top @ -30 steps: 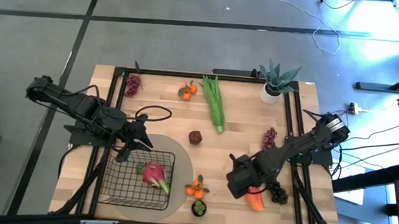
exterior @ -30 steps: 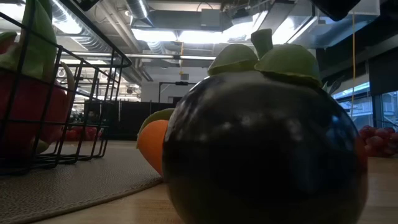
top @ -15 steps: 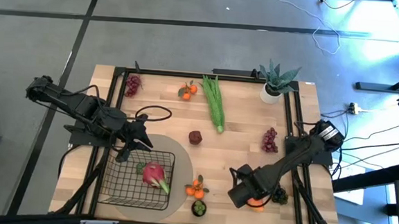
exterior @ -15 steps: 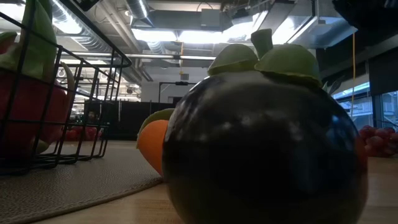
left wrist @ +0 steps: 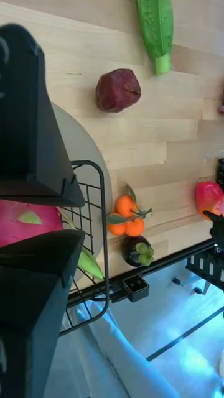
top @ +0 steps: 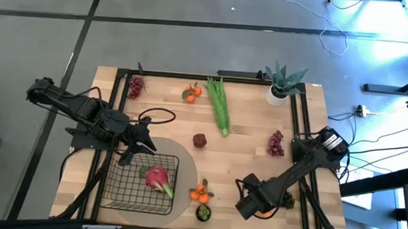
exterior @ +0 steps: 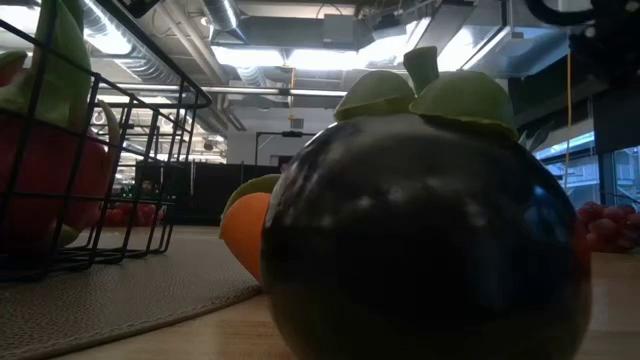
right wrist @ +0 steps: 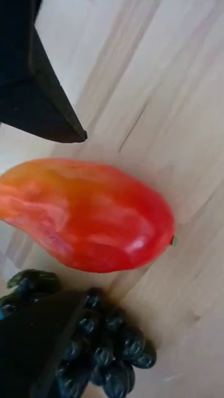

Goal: Build produce basket
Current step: Put the red mango into the black wire basket

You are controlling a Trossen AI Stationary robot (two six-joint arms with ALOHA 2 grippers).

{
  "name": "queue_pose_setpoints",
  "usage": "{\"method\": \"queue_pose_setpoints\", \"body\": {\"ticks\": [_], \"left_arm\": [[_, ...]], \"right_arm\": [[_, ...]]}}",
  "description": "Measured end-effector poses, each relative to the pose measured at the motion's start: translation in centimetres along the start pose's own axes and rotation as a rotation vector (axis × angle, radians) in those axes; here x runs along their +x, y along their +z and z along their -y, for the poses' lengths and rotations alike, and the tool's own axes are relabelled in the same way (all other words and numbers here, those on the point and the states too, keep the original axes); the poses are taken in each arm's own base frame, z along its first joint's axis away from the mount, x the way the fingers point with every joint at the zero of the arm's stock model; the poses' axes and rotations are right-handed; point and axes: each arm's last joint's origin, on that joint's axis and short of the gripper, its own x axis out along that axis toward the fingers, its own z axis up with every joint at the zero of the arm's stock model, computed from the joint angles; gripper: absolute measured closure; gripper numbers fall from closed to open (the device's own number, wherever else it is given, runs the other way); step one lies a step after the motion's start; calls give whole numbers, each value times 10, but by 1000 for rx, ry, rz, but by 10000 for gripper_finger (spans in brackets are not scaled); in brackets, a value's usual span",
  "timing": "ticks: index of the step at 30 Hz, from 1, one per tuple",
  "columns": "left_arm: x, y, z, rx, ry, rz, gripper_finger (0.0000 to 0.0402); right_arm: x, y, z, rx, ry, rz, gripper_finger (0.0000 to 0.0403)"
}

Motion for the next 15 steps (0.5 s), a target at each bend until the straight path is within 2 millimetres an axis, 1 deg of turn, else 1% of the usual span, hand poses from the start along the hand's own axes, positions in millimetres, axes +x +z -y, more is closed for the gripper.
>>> {"method": "queue_pose_setpoints", "body": {"ticks": [3, 7, 9, 12, 15], "left_arm": [[0, 0, 0, 0, 0, 0, 342], [0, 0, 0, 0, 0, 0, 342], [0, 0, 0, 0, 0, 1, 342], [0, 0, 0, 0, 0, 1, 342], [0, 0, 0, 0, 0, 1, 342]], "right_arm": [[9, 1, 2, 0, 5, 2, 15], [19, 2, 0, -4, 54, 0, 15], [23, 3, 2, -3, 47, 0, 15], [24, 3, 1, -4, 58, -10, 21], [24, 3, -1, -6, 80, -11, 42]]}}
